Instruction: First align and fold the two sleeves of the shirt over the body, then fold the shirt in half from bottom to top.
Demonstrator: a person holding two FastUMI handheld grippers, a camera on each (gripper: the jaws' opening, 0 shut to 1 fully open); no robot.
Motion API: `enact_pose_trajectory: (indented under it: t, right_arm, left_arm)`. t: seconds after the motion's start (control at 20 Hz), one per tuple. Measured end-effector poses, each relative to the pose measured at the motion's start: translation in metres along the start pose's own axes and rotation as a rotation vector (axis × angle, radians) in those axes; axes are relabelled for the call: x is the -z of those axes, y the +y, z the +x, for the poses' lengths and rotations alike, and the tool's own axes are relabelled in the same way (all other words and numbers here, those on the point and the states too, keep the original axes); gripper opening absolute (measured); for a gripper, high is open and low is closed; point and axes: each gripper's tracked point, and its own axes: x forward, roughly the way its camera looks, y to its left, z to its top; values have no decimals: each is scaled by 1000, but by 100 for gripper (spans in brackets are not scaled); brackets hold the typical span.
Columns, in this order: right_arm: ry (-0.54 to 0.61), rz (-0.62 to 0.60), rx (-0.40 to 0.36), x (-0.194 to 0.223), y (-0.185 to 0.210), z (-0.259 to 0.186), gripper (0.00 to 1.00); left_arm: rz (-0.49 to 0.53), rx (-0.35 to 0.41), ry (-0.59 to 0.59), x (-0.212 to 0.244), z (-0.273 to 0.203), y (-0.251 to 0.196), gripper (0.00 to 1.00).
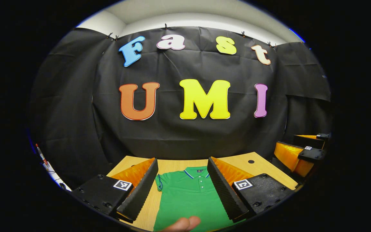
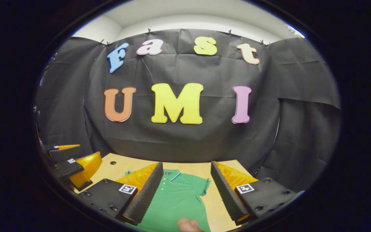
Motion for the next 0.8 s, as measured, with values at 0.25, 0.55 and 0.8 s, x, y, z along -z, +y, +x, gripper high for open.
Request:
enact_pose_trajectory:
  t: [0.25, 0.55, 0.8]
  right_arm:
    - [30, 5, 5, 10, -10, 21, 94]
    - [79, -9, 27, 34, -32, 67, 96]
    - [155, -6, 40, 67, -53, 120, 94]
  left_arm:
    - [5, 13, 12, 8, 12, -7, 99]
    - [2, 3, 13, 14, 26, -12, 99]
    - [19, -27, 35, 25, 38, -16, 99]
